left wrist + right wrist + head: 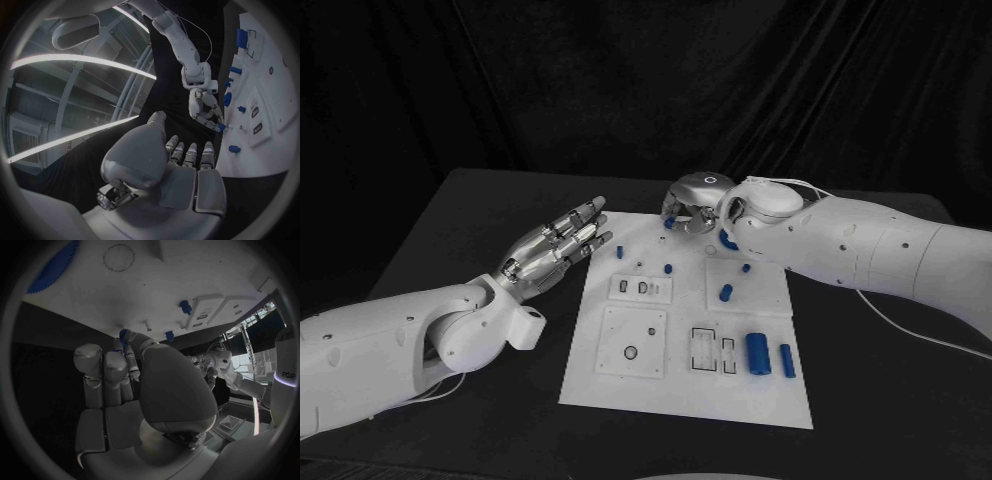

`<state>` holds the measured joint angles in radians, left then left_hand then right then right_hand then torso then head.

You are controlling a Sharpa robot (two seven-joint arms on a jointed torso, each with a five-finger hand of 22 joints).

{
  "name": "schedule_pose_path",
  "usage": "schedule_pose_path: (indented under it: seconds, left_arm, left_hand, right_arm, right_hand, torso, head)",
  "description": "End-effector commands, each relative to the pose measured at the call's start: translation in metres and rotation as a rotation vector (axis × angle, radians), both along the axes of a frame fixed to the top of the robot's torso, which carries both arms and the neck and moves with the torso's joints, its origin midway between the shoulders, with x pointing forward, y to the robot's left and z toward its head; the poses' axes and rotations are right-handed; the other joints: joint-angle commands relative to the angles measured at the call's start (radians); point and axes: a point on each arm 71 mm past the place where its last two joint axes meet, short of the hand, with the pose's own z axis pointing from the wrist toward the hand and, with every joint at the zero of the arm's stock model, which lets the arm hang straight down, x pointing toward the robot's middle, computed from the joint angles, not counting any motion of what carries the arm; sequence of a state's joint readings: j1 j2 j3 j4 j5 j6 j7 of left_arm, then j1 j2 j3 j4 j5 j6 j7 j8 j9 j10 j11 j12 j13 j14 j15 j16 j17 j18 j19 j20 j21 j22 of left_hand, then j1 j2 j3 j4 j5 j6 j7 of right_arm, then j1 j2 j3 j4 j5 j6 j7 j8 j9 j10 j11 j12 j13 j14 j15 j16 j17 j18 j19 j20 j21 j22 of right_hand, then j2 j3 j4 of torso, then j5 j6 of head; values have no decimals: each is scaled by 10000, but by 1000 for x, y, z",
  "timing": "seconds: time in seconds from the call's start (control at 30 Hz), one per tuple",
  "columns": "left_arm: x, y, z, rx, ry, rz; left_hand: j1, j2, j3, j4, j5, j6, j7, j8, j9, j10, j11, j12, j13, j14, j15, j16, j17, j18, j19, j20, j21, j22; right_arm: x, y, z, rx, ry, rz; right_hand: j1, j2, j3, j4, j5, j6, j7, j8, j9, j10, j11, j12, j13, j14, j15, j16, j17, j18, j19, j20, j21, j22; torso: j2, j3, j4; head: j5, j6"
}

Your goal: Assemble the parts on the task board

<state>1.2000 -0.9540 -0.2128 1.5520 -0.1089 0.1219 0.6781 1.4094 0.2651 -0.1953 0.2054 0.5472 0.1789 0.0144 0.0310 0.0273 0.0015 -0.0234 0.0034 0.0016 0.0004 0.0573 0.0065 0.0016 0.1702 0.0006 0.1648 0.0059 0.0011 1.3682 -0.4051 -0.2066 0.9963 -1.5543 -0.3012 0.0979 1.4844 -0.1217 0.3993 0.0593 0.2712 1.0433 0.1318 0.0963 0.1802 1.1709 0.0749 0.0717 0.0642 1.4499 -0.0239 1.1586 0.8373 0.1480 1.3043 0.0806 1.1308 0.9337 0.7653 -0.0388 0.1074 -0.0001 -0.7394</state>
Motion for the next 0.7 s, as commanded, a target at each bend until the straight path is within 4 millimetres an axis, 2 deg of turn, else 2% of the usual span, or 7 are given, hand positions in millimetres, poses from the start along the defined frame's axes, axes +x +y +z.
schedule_pose_path:
  seconds: [0.03,0.23,0.27,0.37,0.47,0.6,0.7]
  left_arm:
    - [0,0,6,-527,-556,29]
    - [1,0,6,-495,-529,43]
    - [1,0,6,-504,-513,51]
    - [2,0,6,-555,-439,85]
    - [2,0,5,-588,-386,109]
    - [3,1,5,-605,-348,144]
    - [3,2,5,-606,-341,168]
  left_hand:
    - [51,13,9,-57,45,-6,17,25,-1,-15,84,-34,-16,-4,-50,-65,-16,71,-6,-13,-59,-11]
    - [42,29,17,-62,46,-40,26,15,-6,-15,97,-34,-16,-4,-37,-65,-16,73,-6,8,-59,-11]
    - [42,29,17,-62,46,-40,26,15,-6,-15,97,-34,-16,-4,-37,-65,-16,73,-6,8,-59,-11]
    - [41,29,18,-62,46,-43,26,14,-7,-15,97,-34,-16,-4,-36,-65,-16,73,-6,9,-59,-11]
    - [39,32,20,-65,46,-54,28,11,-8,-15,100,-34,-16,-4,-33,-65,-16,74,-6,14,-59,-11]
    - [37,34,21,-68,44,-60,29,9,-9,-15,103,-34,-16,-4,-31,-65,-16,74,-6,19,-59,-11]
    - [37,34,21,-68,44,-60,29,9,-9,-15,103,-34,-16,-4,-31,-65,-16,74,-6,19,-59,-11]
  right_arm:
    - [-1,0,-4,-101,148,-114]
    - [-1,-1,-4,-137,193,-262]
    - [0,-1,-4,-152,208,-341]
    - [1,-3,-5,-173,216,-560]
    - [2,-5,-4,-121,131,-730]
    - [2,-9,-1,144,-225,-847]
    - [1,-13,3,460,-637,-800]
  right_hand:
    - [-19,-102,89,-10,-2,-123,-25,-91,-14,-156,14,-81,-6,-52,-6,56,10,-148,-49,-2,44,23]
    - [-118,-252,245,-19,-126,-905,-114,-344,-186,-1205,47,-104,-25,-151,-139,-5,-33,-133,-192,-133,22,84]
    - [-150,-329,209,-58,-156,-1624,-480,-338,-368,-1910,79,-100,-29,-228,-126,-100,-148,-121,-283,-121,-65,13]
    - [-160,-301,-77,-192,-218,-2589,-760,-347,-650,-2992,104,-97,-25,-351,-90,-215,-287,-83,-438,-83,-223,-96]
    - [-145,-100,-667,-376,-281,-4853,-1225,-450,-1145,-4129,112,-54,-5,-651,-50,-477,-673,4,-772,-36,-628,-417]
    - [-150,13,-949,-403,-388,-5355,-1265,-472,-1253,-4578,66,-37,-1,-910,-44,-686,-991,72,-1049,-19,-951,-687]
    - [-182,81,-1060,-381,-388,-5108,-1207,-413,-1230,-4494,41,98,29,-923,-55,-648,-957,73,-1060,-26,-967,-652]
  torso:
    - [-2,-2,6]
    - [-2,-10,5]
    - [-2,-10,5]
    - [-2,-13,14]
    - [-4,-14,22]
    - [-7,-16,15]
    - [-6,-16,12]
  head:
    - [12,10]
    - [16,11]
    - [16,11]
    - [12,19]
    - [19,30]
    - [44,34]
    - [56,50]
